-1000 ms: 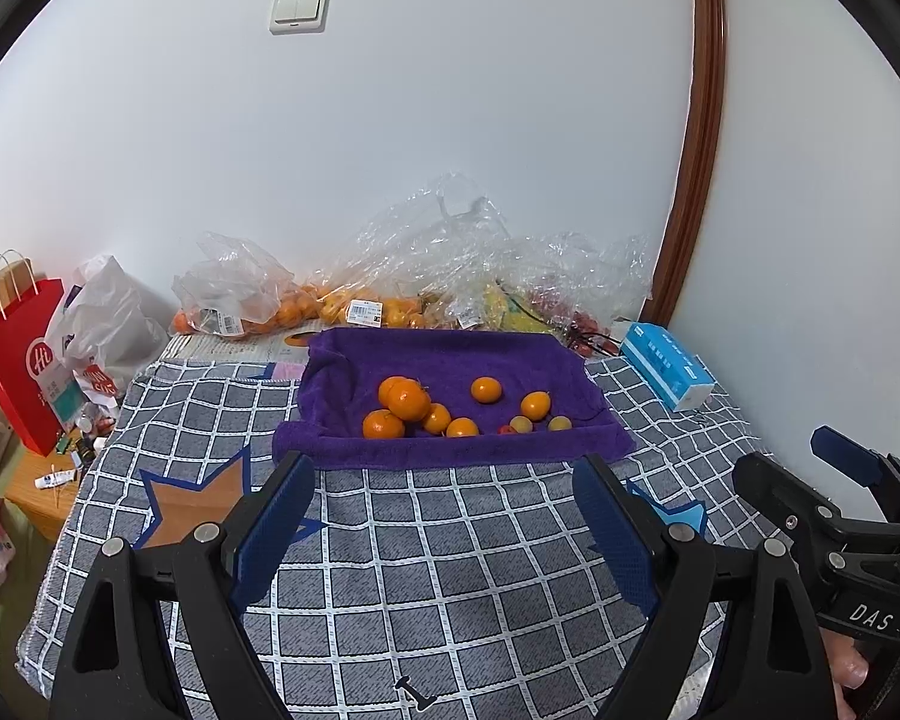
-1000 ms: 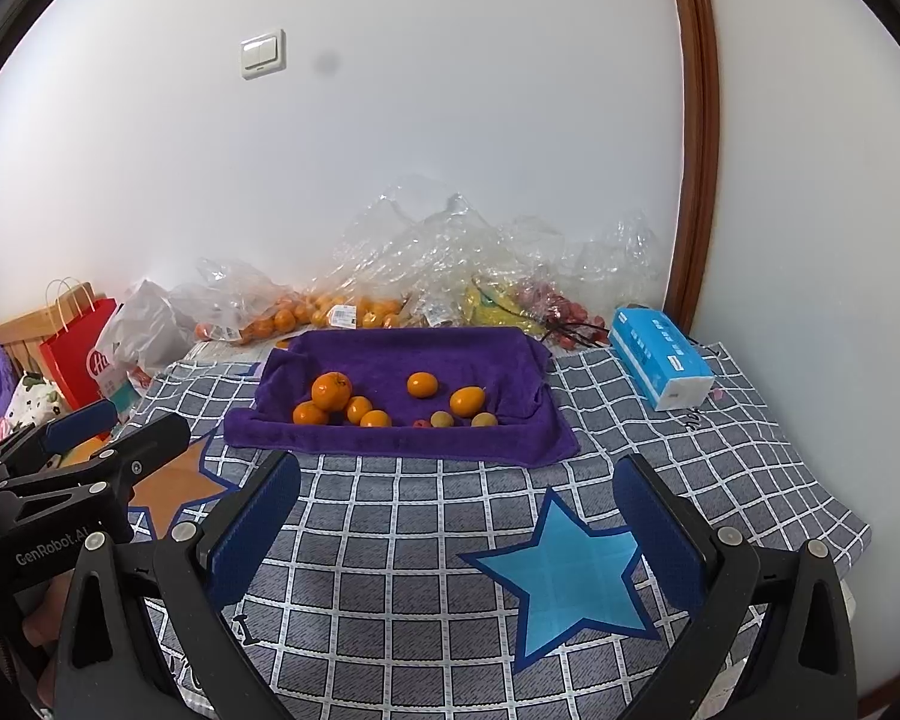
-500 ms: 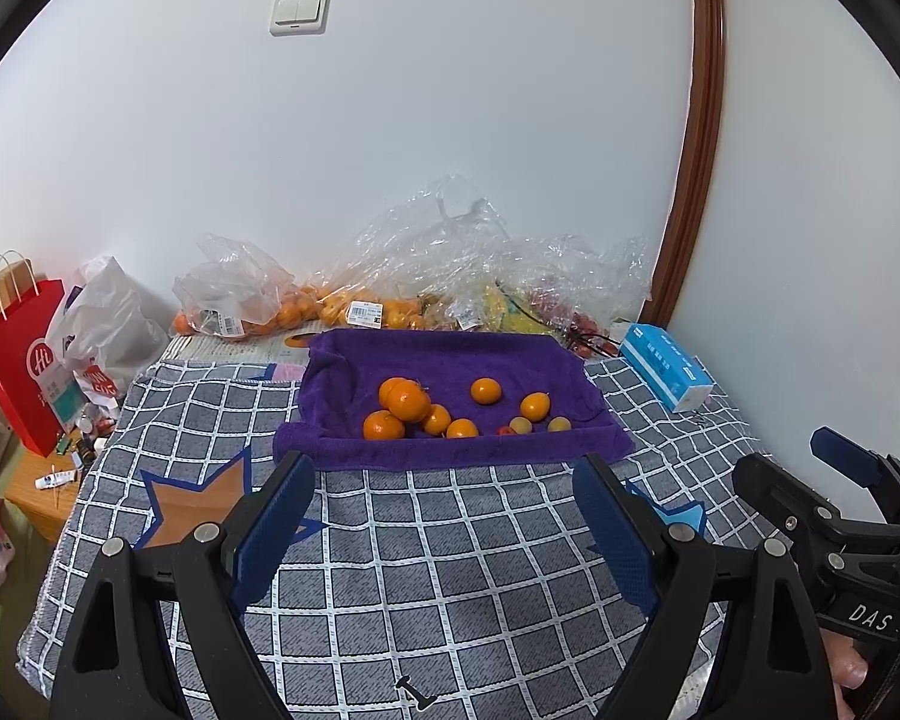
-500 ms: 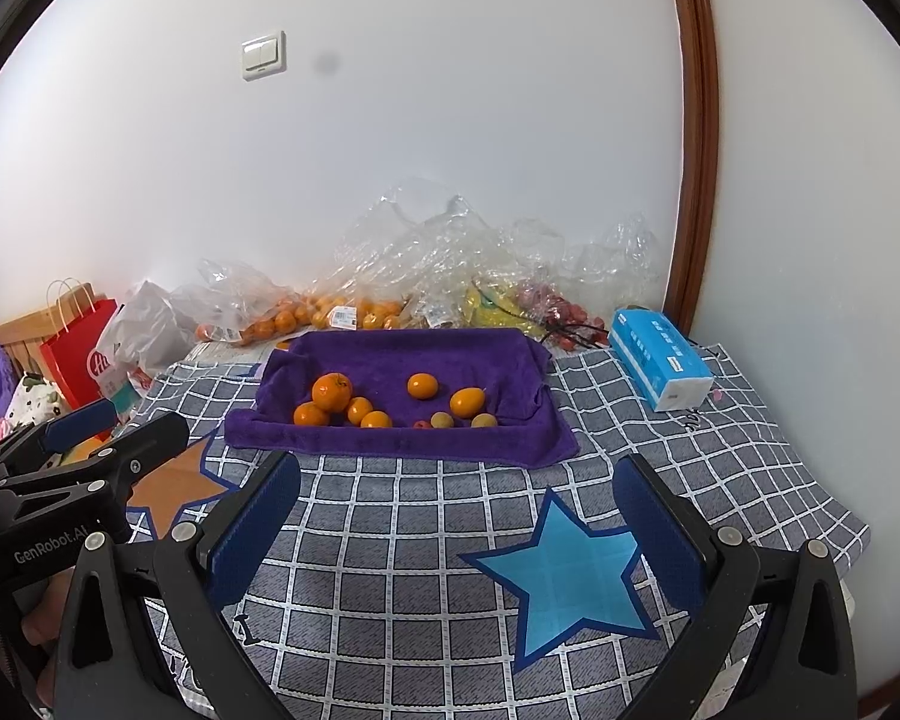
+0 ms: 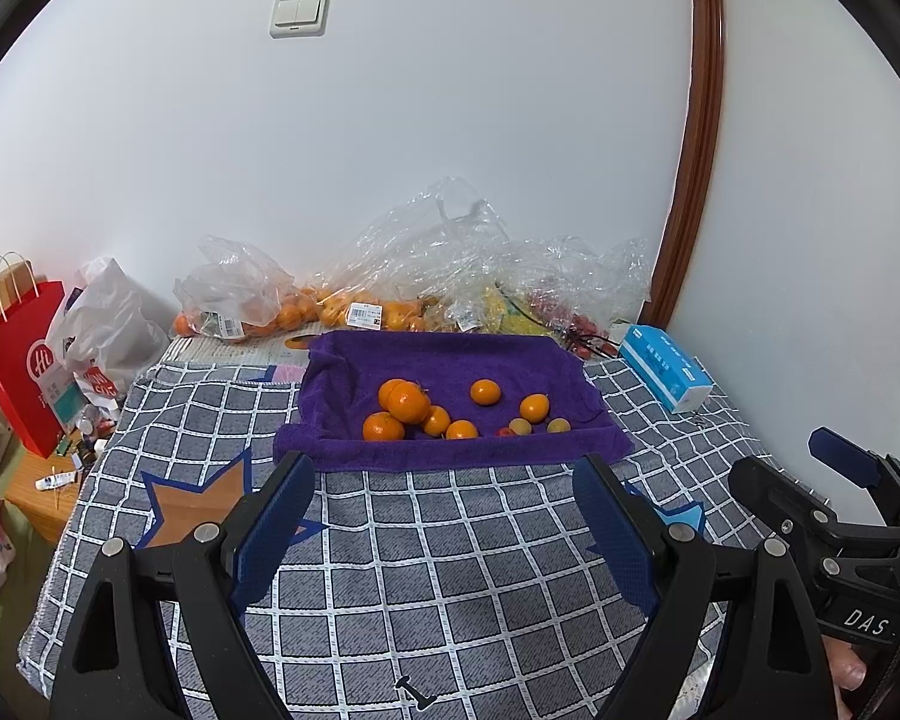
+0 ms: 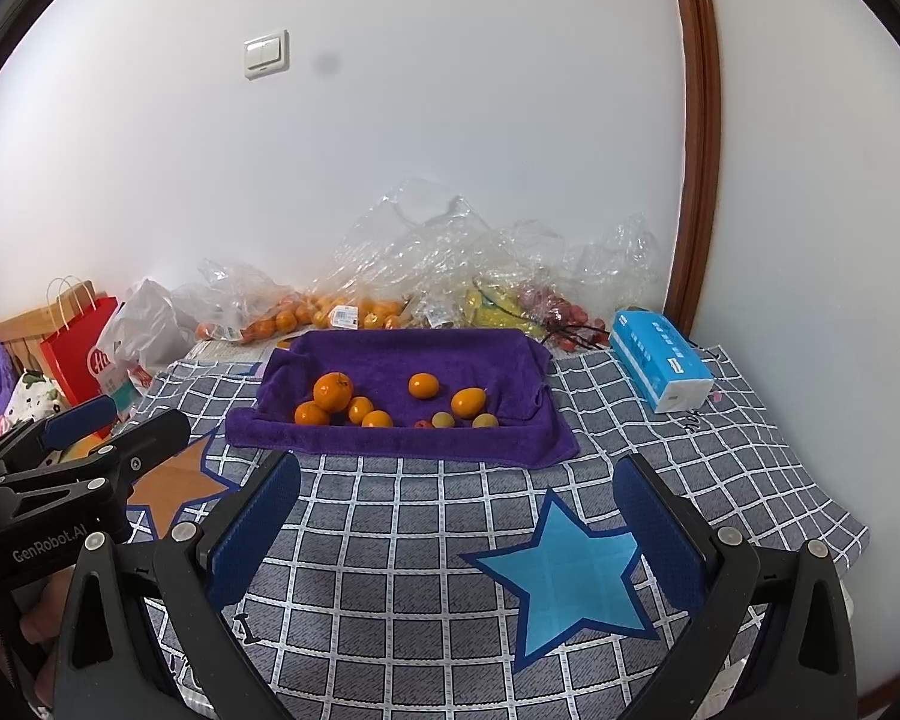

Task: Organize fruits

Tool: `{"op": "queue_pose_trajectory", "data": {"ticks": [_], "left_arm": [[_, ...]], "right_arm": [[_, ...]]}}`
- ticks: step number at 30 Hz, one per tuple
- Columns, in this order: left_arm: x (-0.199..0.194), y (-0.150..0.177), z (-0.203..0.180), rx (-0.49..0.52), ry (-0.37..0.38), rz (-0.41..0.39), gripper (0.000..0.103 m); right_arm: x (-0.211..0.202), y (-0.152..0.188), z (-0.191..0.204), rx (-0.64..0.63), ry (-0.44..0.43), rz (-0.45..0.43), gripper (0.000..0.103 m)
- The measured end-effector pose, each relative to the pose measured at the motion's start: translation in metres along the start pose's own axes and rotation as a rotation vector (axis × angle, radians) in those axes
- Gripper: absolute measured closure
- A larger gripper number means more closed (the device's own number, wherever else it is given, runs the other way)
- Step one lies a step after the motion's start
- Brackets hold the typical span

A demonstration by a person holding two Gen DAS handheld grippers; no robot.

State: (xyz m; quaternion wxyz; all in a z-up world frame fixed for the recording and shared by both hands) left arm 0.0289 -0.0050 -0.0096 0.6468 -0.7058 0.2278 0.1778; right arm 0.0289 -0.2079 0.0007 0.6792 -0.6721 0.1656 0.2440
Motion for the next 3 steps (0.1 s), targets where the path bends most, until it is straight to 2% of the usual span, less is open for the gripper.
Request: {"op": "queue_pose_trajectory", "data": {"ticks": [3], "left_arm": [[-0.0009, -0.0001, 0.0001, 0.001, 0.0, -0.001, 0.015]], "right_arm": [[0.0, 0.0001, 0.0003, 0.0, 0.0, 0.0, 0.001]]}}
Point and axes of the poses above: each gripper's, at about its wrist camera, not at the fingertips, and x roughly the way its jaws point, z to its left, y to its underside, the point moved 1 cm from there along x, roughly the way its jaws point
